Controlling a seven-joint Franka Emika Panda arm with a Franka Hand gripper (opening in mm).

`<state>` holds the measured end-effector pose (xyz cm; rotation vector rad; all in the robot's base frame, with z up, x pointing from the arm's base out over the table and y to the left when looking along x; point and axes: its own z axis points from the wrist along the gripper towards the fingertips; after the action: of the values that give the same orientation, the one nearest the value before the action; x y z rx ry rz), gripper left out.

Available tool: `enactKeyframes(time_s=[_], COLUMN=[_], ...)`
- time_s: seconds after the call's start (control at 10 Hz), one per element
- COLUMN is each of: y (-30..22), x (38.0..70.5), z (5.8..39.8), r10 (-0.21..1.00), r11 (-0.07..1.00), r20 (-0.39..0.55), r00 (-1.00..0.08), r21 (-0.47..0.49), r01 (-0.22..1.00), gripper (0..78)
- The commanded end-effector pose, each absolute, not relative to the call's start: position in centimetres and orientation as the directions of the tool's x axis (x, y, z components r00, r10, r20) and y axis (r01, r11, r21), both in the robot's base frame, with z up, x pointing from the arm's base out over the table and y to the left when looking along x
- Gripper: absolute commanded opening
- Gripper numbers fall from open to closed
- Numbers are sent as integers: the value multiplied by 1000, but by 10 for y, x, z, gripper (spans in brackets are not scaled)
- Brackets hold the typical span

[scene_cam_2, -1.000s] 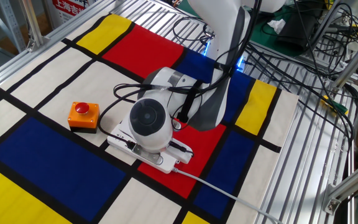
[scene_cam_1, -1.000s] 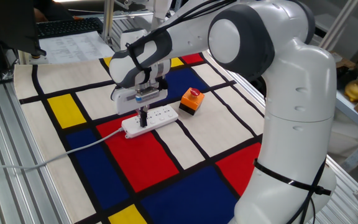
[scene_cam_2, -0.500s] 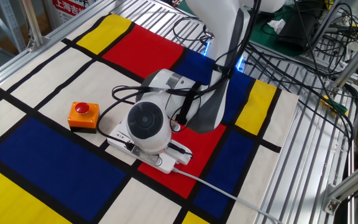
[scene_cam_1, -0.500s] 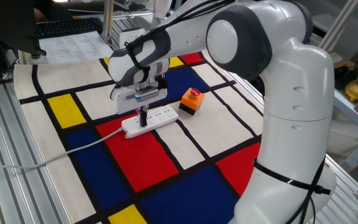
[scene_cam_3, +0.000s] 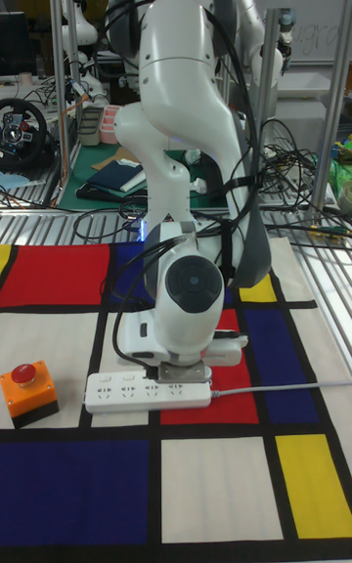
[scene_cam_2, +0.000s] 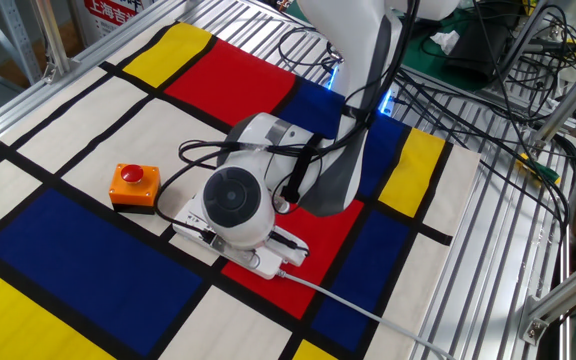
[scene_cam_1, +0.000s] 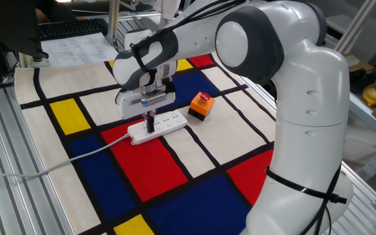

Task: Turn on the power strip by pressing the button

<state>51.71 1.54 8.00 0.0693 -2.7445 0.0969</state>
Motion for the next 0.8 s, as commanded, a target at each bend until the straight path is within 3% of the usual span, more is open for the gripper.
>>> enactKeyframes(time_s=[0.1, 0.8], y=[13, 22], x=[507, 509], z=[56, 83], r10=[-3, 25], r11=[997, 994], r20=[459, 491], r00=[-888, -871], r21=[-72, -101], r01=[-40, -29], gripper=[0, 0])
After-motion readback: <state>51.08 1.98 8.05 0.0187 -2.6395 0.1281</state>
